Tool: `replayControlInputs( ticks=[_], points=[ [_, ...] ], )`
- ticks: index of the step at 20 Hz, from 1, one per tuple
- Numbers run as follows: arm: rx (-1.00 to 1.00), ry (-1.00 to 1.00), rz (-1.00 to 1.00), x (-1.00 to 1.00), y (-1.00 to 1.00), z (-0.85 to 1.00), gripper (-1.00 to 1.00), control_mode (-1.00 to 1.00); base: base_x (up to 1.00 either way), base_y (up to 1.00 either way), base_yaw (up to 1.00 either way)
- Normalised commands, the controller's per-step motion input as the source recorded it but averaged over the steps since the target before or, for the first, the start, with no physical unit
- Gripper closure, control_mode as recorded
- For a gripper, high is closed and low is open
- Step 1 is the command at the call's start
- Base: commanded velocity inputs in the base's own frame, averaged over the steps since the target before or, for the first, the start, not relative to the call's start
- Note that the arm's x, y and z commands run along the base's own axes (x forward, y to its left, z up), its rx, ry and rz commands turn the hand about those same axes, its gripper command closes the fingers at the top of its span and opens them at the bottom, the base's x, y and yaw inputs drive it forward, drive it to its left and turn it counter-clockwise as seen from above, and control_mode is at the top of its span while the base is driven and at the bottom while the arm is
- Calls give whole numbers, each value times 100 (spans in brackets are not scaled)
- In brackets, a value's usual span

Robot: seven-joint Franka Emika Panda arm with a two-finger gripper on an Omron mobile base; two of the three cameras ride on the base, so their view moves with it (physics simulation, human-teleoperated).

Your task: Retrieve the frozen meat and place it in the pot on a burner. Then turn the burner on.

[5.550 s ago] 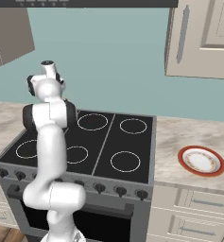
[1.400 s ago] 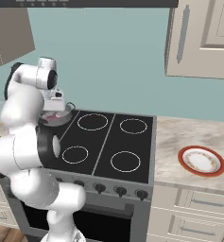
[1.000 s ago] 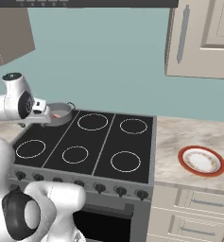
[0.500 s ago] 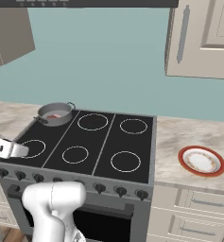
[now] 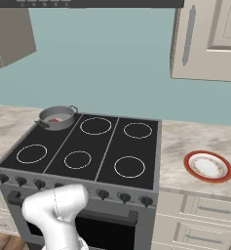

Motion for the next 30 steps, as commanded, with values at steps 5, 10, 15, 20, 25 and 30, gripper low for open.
replayControlInputs(
  ticks=[5, 10, 15, 20, 25, 30],
  points=[
    [-2, -12, 9, -18, 0, -44, -100, -100, 0, 0, 0],
    [-24, 0, 12, -4, 0, -48, -100, -100, 0, 0, 0],
    [-24, 12, 11, 0, 0, -38, -100, -100, 0, 0, 0],
    [-16, 7, 9, 0, 1, -31, -100, -100, 0, 0, 0],
    [-2, -2, 9, 6, 11, -44, -100, -100, 0, 0, 0],
    [1, -3, 6, 15, 0, -15, -100, -100, 0, 0, 0]
  ],
)
